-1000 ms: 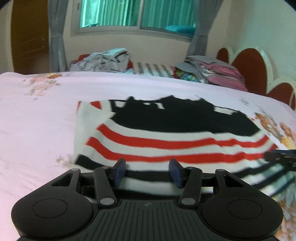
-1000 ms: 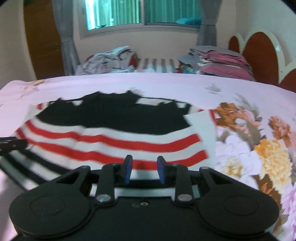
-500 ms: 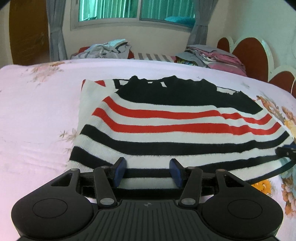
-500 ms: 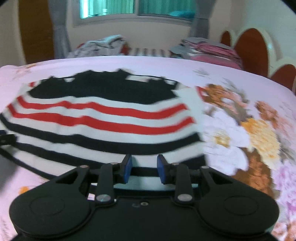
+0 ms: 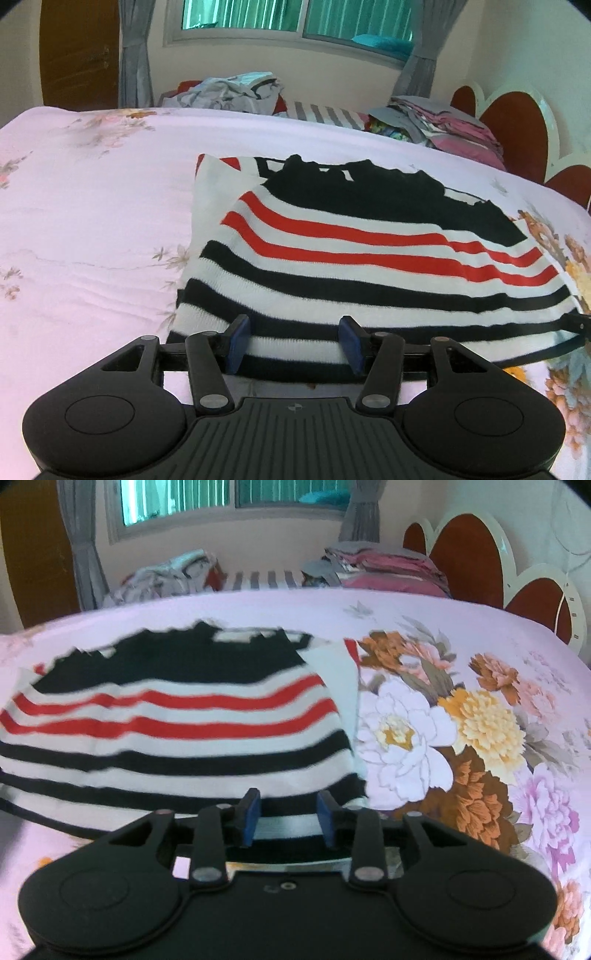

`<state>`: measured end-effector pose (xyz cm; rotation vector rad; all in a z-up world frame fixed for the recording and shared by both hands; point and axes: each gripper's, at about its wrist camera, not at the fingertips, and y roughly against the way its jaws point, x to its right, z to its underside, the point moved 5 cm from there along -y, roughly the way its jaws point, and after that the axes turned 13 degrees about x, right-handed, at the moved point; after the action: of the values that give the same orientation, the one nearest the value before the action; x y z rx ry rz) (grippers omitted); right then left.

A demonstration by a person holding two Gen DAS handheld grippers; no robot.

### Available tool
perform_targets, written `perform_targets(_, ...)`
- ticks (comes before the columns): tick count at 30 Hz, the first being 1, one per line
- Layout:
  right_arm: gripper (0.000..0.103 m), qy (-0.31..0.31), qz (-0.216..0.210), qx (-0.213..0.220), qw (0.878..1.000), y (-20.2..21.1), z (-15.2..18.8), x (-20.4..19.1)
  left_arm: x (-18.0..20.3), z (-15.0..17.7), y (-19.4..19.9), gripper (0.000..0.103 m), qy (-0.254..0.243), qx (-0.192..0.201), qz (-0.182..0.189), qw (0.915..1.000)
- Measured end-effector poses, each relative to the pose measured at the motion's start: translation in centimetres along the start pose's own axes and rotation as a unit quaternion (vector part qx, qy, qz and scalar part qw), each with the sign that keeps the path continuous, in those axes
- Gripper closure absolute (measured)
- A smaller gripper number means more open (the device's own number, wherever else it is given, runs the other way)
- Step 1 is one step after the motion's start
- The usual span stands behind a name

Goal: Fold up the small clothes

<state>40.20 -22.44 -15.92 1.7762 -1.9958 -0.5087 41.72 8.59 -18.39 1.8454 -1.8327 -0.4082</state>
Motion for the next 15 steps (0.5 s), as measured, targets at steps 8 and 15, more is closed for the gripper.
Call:
perform_targets(8,0.064,0.017,-0.035,0.019,0.999,3.1,-0.4,-3.3,-0.3,0.4,2.6,0.022,0.042,-0.001,0.014,0.9990)
perform_targets(15,0.059,0.025,-0.081,0.028,0.996,2.4,-1.2,-5.9,-2.3,2.6,2.5,0.020,0.160,-0.037,0.010,0.9863)
